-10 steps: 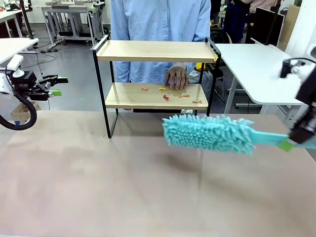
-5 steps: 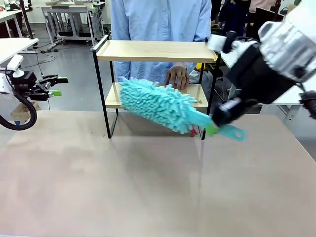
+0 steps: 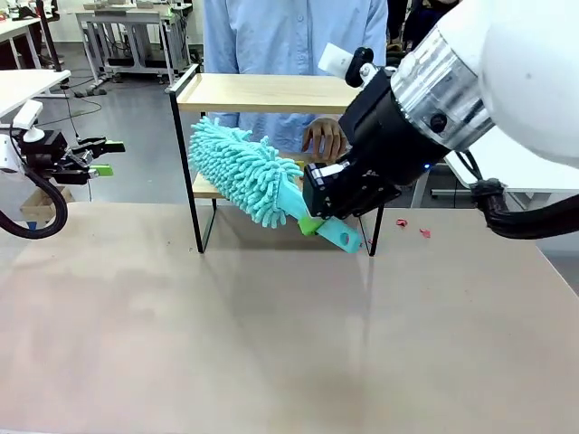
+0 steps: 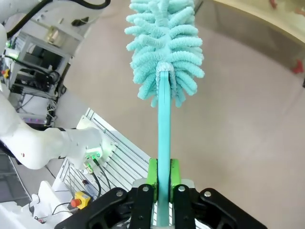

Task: Clean the shelf.
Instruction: Clean the specific section of the Shelf indicated by the human with the Duster.

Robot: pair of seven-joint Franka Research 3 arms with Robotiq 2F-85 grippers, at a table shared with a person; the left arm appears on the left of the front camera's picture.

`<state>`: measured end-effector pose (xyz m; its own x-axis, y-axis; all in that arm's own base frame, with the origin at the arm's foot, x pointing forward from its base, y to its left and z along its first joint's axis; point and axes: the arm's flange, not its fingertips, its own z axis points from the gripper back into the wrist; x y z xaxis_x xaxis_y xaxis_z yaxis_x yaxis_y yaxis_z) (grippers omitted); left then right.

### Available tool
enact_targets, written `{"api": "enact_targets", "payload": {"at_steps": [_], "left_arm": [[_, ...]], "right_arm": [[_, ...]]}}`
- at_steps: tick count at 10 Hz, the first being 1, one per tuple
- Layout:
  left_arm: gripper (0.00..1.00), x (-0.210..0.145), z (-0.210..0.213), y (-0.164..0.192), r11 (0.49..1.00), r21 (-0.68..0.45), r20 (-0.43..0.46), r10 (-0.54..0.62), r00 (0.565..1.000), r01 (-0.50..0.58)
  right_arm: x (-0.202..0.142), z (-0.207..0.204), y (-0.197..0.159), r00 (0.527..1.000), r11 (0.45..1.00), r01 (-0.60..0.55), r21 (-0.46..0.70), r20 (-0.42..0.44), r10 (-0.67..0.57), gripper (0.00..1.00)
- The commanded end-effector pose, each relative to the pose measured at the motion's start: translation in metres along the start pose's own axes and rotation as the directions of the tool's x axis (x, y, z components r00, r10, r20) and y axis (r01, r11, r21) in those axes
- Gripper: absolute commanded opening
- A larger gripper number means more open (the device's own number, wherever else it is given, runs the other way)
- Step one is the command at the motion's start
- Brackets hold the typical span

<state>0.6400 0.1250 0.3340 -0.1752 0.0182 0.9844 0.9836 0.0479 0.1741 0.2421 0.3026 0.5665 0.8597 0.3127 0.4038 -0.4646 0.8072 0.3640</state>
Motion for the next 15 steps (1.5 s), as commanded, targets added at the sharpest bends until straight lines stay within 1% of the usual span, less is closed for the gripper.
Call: {"api": "enact_targets", "payload": {"at_steps": [1,3,4,5,6,7,10,12,13,15], "left_arm": [[1.0,0.004,-0.001,0.0,1.0,0.0,-0.003,-0.011,1.0,0.011],[1.0,0.004,-0.001,0.0,1.0,0.0,-0.003,-0.011,1.0,0.011],[1.0,0.004,-0.001,0.0,1.0,0.0,-0.003,-0.011,1.0,0.011],[1.0,0.004,-0.001,0.0,1.0,0.0,-0.003,-0.011,1.0,0.011],[1.0,0.004,-0.001,0.0,1.0,0.0,-0.003,-0.011,1.0,0.011],[1.0,0.004,-0.001,0.0,1.0,0.0,-0.003,-0.011,1.0,0.011],[1.0,0.004,-0.001,0.0,1.0,0.0,-0.003,-0.011,1.0,0.011],[1.0,0.004,-0.001,0.0,1.0,0.0,-0.003,-0.011,1.0,0.011],[1.0,0.004,-0.001,0.0,1.0,0.0,-0.003,-0.011,1.0,0.011],[1.0,0.004,-0.001,0.0,1.0,0.0,-0.003,-0.011,1.0,0.011]], "right_arm": [[-0.006,0.007,-0.003,1.0,0.999,-0.031,-0.035,-0.003,0.031,0.13],[-0.002,0.001,0.0,1.0,1.0,-0.015,-0.016,-0.007,0.015,0.13],[0.019,-0.016,0.02,0.992,0.99,0.126,-0.064,0.041,-0.123,0.13],[0.035,-0.031,0.039,0.963,0.96,0.26,-0.102,0.103,-0.25,0.13],[0.044,-0.045,0.06,0.946,0.945,0.314,-0.087,0.115,-0.304,0.13],[0.054,-0.06,0.07,0.921,0.92,0.375,-0.117,0.156,-0.356,0.13],[0.093,-0.111,0.088,0.903,0.912,0.396,-0.103,0.224,-0.367,0.13],[0.121,-0.147,0.09,0.881,0.892,0.43,-0.137,0.277,-0.383,0.13],[0.133,-0.161,0.089,0.878,0.889,0.429,-0.157,0.304,-0.37,0.13],[0.152,-0.178,0.087,0.869,0.893,0.423,-0.154,0.348,-0.352,0.13]]}}
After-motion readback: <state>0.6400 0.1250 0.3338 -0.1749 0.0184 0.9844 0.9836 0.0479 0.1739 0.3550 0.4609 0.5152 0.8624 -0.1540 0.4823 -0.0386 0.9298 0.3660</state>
